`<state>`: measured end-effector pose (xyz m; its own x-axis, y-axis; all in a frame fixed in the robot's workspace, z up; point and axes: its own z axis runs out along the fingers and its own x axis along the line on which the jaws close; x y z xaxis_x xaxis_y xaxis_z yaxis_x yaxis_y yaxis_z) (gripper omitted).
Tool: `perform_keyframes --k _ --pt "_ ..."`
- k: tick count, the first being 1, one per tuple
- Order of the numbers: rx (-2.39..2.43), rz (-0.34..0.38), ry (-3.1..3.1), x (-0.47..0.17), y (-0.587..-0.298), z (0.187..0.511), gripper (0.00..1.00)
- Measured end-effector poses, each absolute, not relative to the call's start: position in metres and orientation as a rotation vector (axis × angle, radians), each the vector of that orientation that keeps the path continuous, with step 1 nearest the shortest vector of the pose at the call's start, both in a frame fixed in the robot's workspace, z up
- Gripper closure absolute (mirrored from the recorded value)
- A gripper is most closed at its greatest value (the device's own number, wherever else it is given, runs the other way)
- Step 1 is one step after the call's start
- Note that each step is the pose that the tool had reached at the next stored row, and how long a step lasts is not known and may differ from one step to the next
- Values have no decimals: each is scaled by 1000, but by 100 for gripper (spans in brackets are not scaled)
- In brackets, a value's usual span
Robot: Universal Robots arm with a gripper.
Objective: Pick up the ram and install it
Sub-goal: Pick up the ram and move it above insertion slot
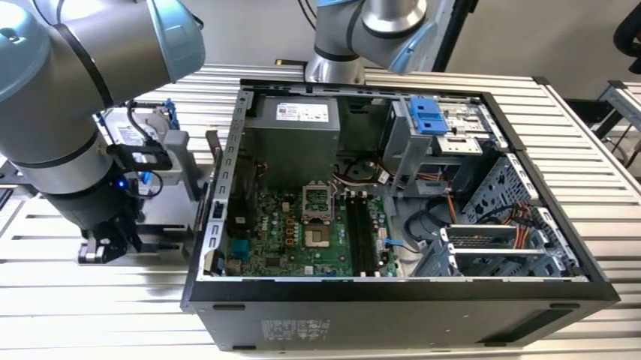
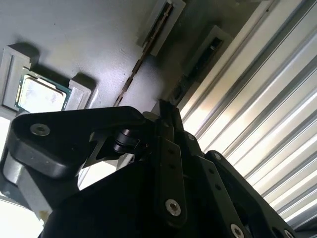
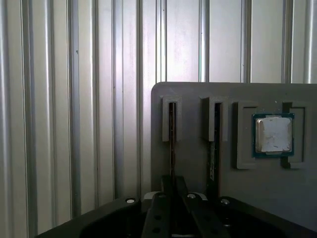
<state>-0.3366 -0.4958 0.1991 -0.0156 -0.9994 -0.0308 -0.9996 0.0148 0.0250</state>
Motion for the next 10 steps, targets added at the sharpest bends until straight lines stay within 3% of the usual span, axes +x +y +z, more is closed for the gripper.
perform_keyframes --k 10 --pt "-2201 62 2235 -337 -496 223 100"
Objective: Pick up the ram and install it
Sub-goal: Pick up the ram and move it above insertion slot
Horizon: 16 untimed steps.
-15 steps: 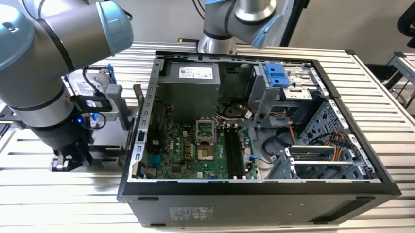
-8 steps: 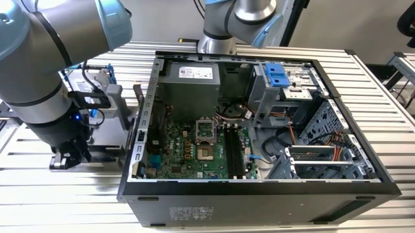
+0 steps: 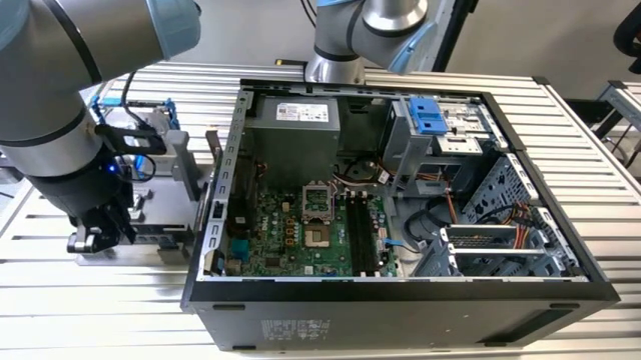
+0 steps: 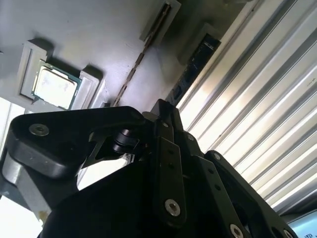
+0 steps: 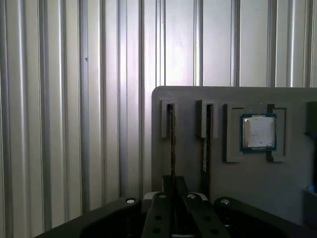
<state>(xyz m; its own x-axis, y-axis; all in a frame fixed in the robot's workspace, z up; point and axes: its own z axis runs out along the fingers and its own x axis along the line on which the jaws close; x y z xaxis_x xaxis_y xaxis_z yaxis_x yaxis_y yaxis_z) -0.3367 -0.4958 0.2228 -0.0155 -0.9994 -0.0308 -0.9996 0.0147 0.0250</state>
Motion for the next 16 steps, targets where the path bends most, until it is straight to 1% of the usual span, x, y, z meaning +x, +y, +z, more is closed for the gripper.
perform_keyframes --k 5,16 --pt "-2201 62 2235 -337 -496 229 100" --pt "-2201 62 2235 -337 -496 253 100"
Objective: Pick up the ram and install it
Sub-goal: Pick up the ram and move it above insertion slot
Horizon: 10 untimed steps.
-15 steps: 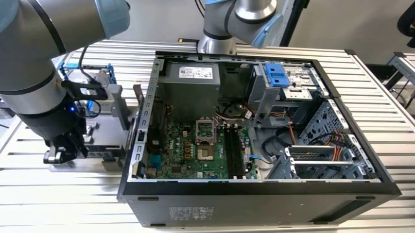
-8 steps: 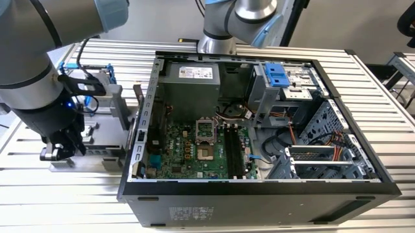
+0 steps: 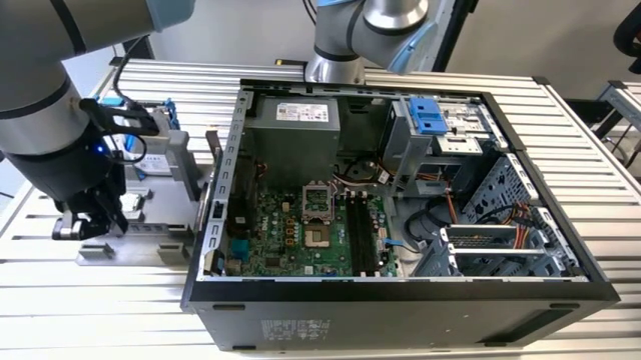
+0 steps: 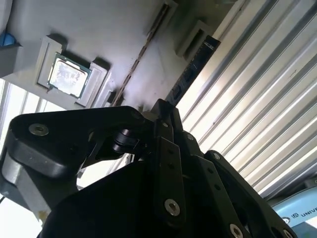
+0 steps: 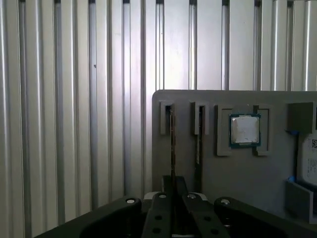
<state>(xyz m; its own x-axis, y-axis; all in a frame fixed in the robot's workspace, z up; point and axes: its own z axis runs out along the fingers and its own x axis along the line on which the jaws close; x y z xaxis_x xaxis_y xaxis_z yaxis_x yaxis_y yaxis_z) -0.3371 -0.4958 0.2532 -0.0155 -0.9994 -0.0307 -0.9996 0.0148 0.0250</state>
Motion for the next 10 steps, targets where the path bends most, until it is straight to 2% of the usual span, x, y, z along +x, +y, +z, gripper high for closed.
perform_keyframes --k 10 --pt "-2201 62 2234 -337 -496 276 100"
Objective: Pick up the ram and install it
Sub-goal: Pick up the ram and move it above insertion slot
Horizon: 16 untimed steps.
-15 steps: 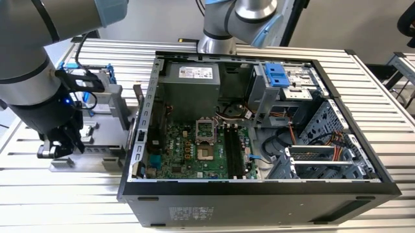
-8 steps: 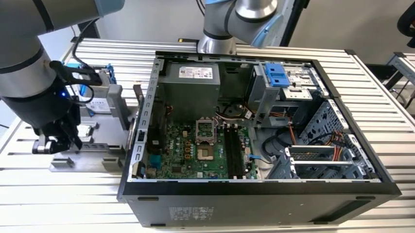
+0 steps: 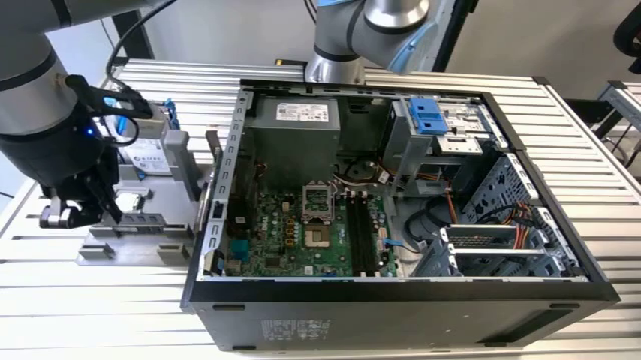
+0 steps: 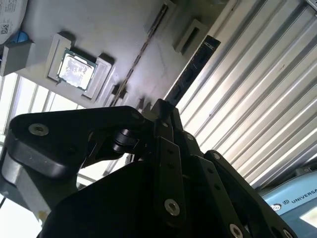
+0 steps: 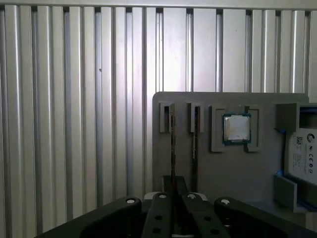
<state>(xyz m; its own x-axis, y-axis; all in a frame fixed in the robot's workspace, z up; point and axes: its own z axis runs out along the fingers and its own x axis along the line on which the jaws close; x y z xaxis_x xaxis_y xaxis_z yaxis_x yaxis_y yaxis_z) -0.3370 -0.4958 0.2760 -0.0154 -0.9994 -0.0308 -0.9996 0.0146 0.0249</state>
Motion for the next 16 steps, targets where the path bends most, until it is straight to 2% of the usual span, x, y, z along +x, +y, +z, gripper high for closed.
perform_keyframes --k 16 --pt "-2201 62 2235 -337 -496 307 100"
